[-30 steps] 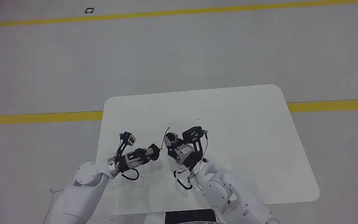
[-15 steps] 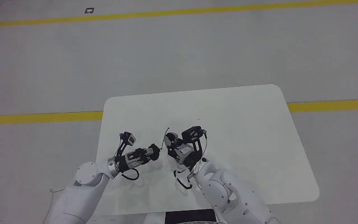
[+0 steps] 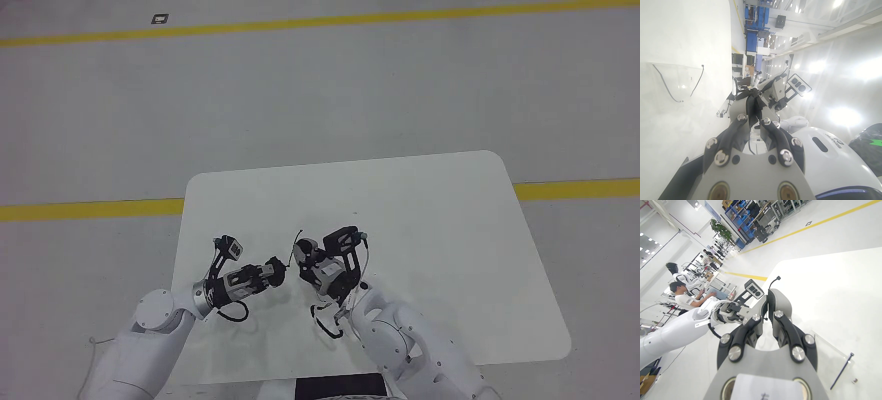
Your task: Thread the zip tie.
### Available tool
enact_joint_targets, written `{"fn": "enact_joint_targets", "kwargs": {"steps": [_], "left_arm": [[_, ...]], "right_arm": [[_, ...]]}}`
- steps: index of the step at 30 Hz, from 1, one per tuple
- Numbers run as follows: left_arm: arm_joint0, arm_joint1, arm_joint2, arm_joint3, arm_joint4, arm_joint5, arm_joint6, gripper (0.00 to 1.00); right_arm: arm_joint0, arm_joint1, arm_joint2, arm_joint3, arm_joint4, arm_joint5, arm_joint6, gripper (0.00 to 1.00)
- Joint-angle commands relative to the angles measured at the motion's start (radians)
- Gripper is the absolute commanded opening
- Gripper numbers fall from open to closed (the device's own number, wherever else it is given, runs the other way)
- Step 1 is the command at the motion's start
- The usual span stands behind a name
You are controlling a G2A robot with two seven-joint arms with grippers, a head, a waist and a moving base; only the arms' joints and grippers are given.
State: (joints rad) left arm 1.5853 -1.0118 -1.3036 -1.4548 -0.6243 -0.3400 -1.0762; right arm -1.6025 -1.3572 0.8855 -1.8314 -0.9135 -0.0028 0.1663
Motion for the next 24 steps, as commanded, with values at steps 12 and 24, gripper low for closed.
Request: {"fn": "enact_joint_targets", "kwargs": {"steps": [12,24], "left_arm": [[0.0,0.0,0.0,0.0,0.0,0.0,0.0,0.0],[0.0,0.0,0.0,0.0,0.0,0.0,0.0,0.0]], "right_arm": [[-0.003,0.003,0.007,-0.004,-0.008,0.015,0.008,0.0],[0.004,0.002,-0.014,0.008,-0.011,0.008,0.019,0.0]]}}
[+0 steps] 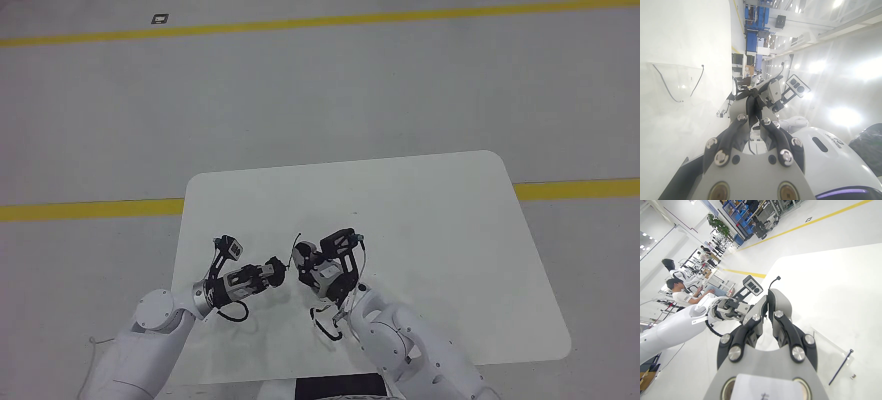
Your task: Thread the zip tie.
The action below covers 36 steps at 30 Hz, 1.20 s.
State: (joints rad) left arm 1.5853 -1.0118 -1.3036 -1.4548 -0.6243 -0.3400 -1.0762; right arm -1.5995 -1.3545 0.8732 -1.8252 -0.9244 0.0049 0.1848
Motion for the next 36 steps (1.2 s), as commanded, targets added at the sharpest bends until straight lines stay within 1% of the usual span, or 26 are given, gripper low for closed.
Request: {"fn": "enact_joint_targets", "kwargs": {"steps": [1,11,23,36], "left_arm": [[0.0,0.0,0.0,0.0,0.0,0.0,0.0,0.0],[0.0,0.0,0.0,0.0,0.0,0.0,0.0,0.0],[0.0,0.0,0.0,0.0,0.0,0.0,0.0,0.0],[0.0,0.0,0.0,0.0,0.0,0.0,0.0,0.0]], "right_arm": [[0.003,0.0,-0.003,0.004,-0.001,0.002,0.002,0.0],[0.006,0.0,-0.007,0.01,-0.003,0.008,0.011,0.0],[0.007,0.003,-0.009,0.008,-0.008,-0.001,0.021,0.0],[0.003,0.006,-0.012,0.005,-0.021,0.004,0.029,0.0]]}}
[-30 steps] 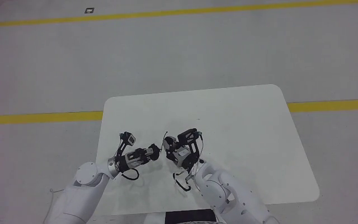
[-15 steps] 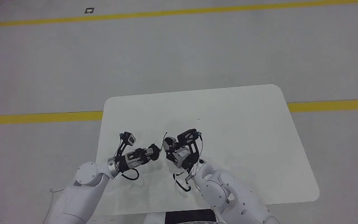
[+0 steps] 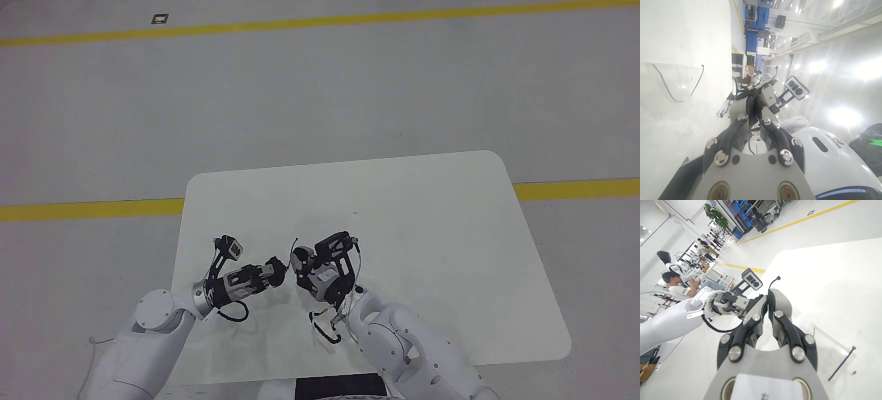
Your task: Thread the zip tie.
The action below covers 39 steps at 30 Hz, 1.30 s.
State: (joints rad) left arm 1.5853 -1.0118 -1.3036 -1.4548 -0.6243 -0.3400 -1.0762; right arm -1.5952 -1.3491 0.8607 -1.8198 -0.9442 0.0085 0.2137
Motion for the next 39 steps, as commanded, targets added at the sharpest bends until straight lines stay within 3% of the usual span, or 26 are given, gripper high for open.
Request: {"fn": "enact_joint_targets", "kwargs": {"steps": [1,11,12,13,23,28,36,39], "left_arm": [[0.0,0.0,0.0,0.0,0.0,0.0,0.0,0.0],[0.0,0.0,0.0,0.0,0.0,0.0,0.0,0.0],[0.0,0.0,0.0,0.0,0.0,0.0,0.0,0.0],[0.0,0.0,0.0,0.0,0.0,0.0,0.0,0.0],[0.0,0.0,0.0,0.0,0.0,0.0,0.0,0.0],[0.0,0.0,0.0,0.0,0.0,0.0,0.0,0.0],[0.0,0.0,0.0,0.0,0.0,0.0,0.0,0.0],[-0.001,-0.001,0.002,0.0,-0.016,0.018,0.021,0.0]], "right_arm": [[-0.002,0.001,0.0,-0.001,-0.002,0.0,0.0,0.0],[-0.012,0.004,-0.006,-0.003,-0.008,-0.014,-0.004,0.03],[-0.014,0.004,-0.005,-0.004,-0.007,-0.014,-0.005,0.45],[-0.016,0.005,-0.004,-0.005,-0.005,-0.014,-0.009,1.0],[-0.059,0.022,0.044,-0.037,-0.018,-0.051,-0.025,1.0],[-0.073,0.033,0.047,-0.125,-0.093,-0.066,0.037,1.0],[-0.073,0.033,0.047,-0.125,-0.093,-0.066,0.037,1.0],[-0.078,0.034,0.052,-0.117,-0.055,-0.078,0.033,1.0]]}}
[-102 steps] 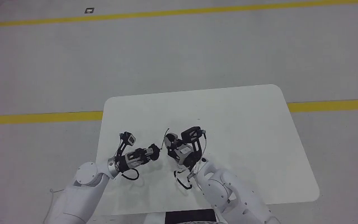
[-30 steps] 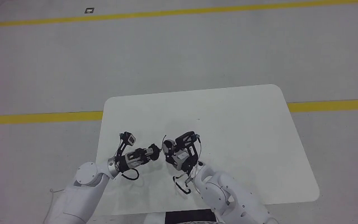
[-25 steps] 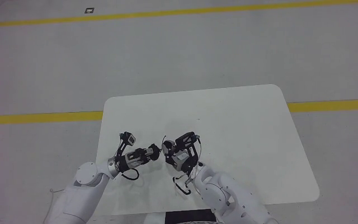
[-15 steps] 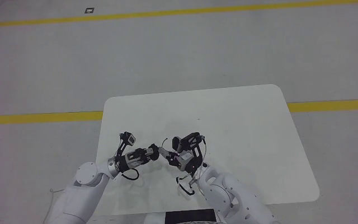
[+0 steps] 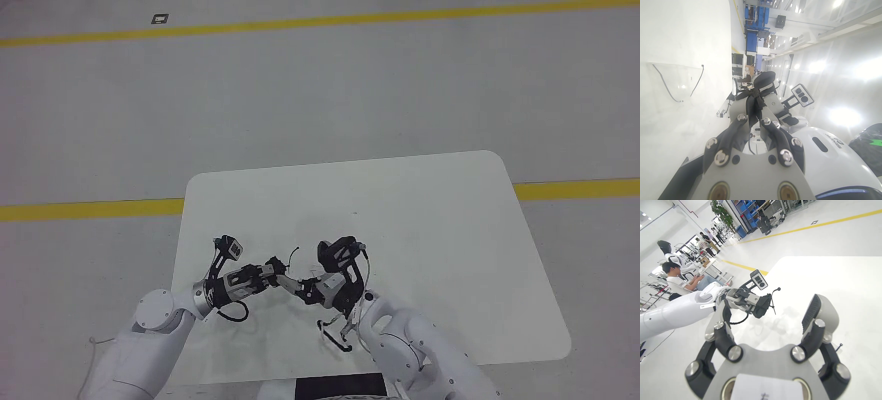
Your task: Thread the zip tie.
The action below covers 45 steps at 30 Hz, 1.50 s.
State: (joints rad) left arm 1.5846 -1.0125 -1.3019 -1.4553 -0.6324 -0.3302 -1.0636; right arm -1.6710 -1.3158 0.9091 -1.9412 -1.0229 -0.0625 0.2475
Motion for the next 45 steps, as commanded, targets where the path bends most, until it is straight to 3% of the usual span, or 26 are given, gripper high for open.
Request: {"fn": "enact_joint_targets", "kwargs": {"steps": [1,5,10,16,18,19,26,29,33,35,40,45], "left_arm": [[0.001,0.001,-0.005,0.006,-0.023,0.012,0.005,0.0],[0.001,0.006,-0.029,0.036,-0.071,0.013,-0.036,0.0],[-0.003,0.011,-0.051,0.07,-0.133,0.015,-0.109,0.0],[-0.02,0.014,-0.054,0.106,-0.23,0.046,-0.247,0.0],[-0.028,0.013,-0.049,0.117,-0.243,0.05,-0.278,0.0],[-0.033,0.014,-0.048,0.121,-0.232,0.033,-0.283,0.0],[-0.033,0.014,-0.048,0.121,-0.232,0.033,-0.283,0.0],[-0.031,0.012,-0.03,0.103,-0.219,0.047,-0.259,0.0],[-0.03,0.011,-0.019,0.095,-0.245,0.057,-0.303,0.0],[-0.033,0.011,-0.016,0.099,-0.25,0.06,-0.316,0.0],[-0.037,0.01,-0.001,0.1,-0.278,0.068,-0.326,0.0],[-0.038,0.012,0.003,0.096,-0.279,0.066,-0.326,0.0]], "right_arm": [[-0.008,0.001,0.01,0.011,0.065,-0.025,0.0,1.0],[-0.024,0.009,0.064,0.065,0.313,-0.154,0.032,1.0],[-0.02,0.017,0.101,0.123,0.597,-0.248,0.14,1.0],[0.024,0.016,0.09,0.191,0.925,-0.257,0.303,1.0],[0.038,0.016,0.087,0.208,0.983,-0.255,0.34,1.0],[0.038,0.016,0.087,0.208,0.983,-0.255,0.34,1.0],[0.037,0.016,0.085,0.209,0.989,-0.252,0.338,1.0],[0.045,0.012,0.068,0.243,1.104,-0.231,0.358,1.0],[0.06,0.005,0.048,0.312,1.335,-0.247,0.435,1.0],[0.075,0.003,0.046,0.346,1.397,-0.252,0.466,1.0],[0.098,-0.007,0.026,0.427,1.635,-0.222,0.544,1.0],[0.1,-0.007,0.025,0.431,1.639,-0.222,0.547,1.0]]}}
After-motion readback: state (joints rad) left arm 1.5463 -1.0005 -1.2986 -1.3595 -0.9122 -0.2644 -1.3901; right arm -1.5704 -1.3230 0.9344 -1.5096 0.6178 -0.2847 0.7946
